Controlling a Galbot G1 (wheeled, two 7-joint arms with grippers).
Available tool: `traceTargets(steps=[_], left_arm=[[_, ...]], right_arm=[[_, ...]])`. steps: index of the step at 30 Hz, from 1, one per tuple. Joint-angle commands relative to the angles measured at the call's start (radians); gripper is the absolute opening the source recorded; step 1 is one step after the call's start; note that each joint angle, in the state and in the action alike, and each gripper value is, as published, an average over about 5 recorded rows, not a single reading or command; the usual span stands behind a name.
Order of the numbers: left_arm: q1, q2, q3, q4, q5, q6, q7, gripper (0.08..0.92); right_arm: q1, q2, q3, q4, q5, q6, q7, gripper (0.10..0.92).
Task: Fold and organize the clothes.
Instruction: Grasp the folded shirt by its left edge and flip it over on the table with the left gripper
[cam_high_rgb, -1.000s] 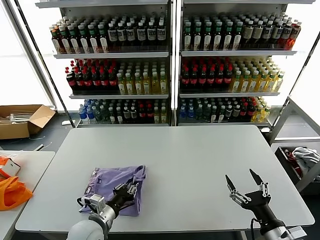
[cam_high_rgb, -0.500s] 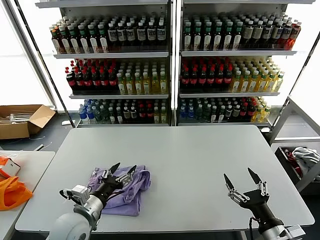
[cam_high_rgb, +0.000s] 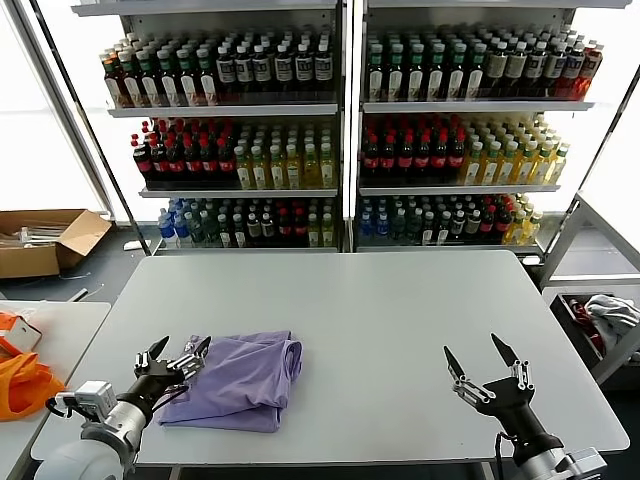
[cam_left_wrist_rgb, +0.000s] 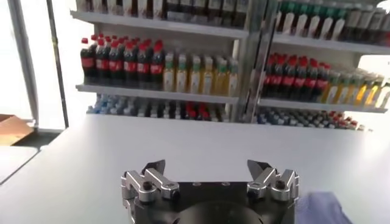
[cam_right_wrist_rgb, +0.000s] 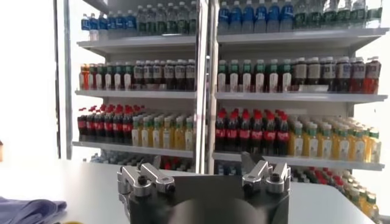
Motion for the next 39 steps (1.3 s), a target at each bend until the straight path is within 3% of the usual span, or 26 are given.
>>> traceTargets(steps=[1, 18, 39], left_arm=[[0.028, -0.031, 0.013, 0.113, 0.146, 0.029, 0.001, 0.823], [-0.029, -0.035, 0.069, 0.203, 0.157, 0.009, 0.034, 0.807], [-0.011, -0.024, 0.016, 0.118, 0.041, -0.03, 0.059, 0.222]], right_arm=[[0.002, -0.002, -0.002, 0.003, 0.005, 0.002, 0.001, 0.823], [0.006, -0.002, -0.003, -0.005, 0.014, 0.004, 0.0, 0.823], [-0.001, 0.001, -0.005, -0.01, 0.015, 0.011, -0.001, 0.823]])
